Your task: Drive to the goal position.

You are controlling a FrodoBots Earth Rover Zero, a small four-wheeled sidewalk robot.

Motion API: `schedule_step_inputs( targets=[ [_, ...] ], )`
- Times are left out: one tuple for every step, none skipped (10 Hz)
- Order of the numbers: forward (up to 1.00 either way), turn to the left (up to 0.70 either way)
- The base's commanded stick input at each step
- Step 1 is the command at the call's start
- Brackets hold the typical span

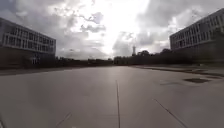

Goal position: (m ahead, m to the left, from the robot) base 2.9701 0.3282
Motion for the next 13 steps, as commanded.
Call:
schedule_step_inputs(
  targets=[
    [0.70,0.00],
    [0.70,0.00],
    [0.70,0.00],
    [0.70,0.00],
    [0.70,0.00],
    [0.70,0.00],
    [0.70,0.00],
    [0.70,0.00],
    [0.70,0.00],
    [0.70,0.00],
    [0.70,0.00],
    [0.70,0.00],
    [0.70,0.00]
  ],
)
